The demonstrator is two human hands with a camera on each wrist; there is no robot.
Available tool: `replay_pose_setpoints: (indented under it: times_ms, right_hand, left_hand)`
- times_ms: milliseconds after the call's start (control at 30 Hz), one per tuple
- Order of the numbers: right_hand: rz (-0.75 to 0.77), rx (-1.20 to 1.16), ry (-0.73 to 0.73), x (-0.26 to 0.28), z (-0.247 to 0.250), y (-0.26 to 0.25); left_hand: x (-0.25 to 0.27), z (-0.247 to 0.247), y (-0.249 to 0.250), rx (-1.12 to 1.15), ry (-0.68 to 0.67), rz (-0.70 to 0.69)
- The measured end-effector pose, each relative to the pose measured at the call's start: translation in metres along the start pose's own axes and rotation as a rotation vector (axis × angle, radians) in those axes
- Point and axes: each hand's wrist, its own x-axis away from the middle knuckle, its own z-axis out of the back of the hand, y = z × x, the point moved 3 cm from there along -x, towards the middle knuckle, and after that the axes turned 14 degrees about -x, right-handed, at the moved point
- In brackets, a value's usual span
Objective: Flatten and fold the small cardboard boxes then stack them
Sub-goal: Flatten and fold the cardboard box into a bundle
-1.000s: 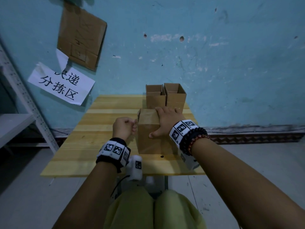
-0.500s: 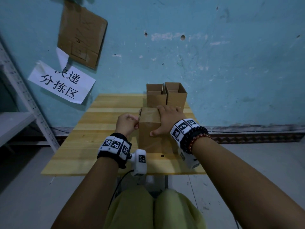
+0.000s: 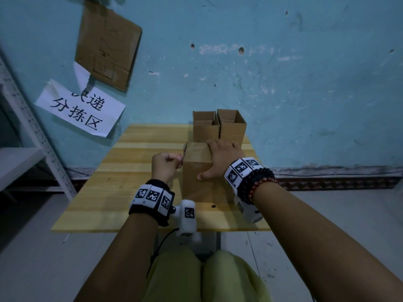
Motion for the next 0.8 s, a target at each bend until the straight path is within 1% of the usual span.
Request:
replay_pose_setpoints:
  times_ms: [100, 233, 333, 400, 433, 500, 733, 800]
  right_hand:
    - [-0.001, 0.01, 0.002, -0.002, -0.001, 0.0]
    - [0.01, 0.006, 0.016, -0.003, -0.002, 0.001]
    - [0.007, -0.006, 0.02, -0.004, -0.003, 0.003]
    - [0.004, -0.006, 0.015, -0.004, -0.003, 0.004]
    - [0.004, -0.004, 0.015, -0.005, -0.003, 0.004]
    - [0.006, 0.0, 0.014, -0.005, -0.003, 0.004]
    - [0.004, 0.011, 0.011, -0.005, -0.003, 0.001]
    - [0.004, 0.012, 0.011, -0.004, -0.003, 0.001]
  left_hand:
    - [-0.003, -0.001, 0.003, -0.016, -0.057, 0.024]
    - [-0.008, 0.0, -0.006, 0.125, -0.127, 0.131]
    - [-0.01, 0.0, -0.011, 0.251, -0.207, 0.209]
    - [-0.01, 0.0, -0.011, 0.32, -0.256, 0.233]
    - [-0.01, 0.0, -0.01, 0.319, -0.272, 0.238]
    - [-0.011, 0.001, -0.008, 0.268, -0.277, 0.235]
    - [-0.015, 0.007, -0.002, -0.01, -0.214, 0.187]
    - [-0.015, 0.007, 0.0, -0.041, -0.201, 0.157]
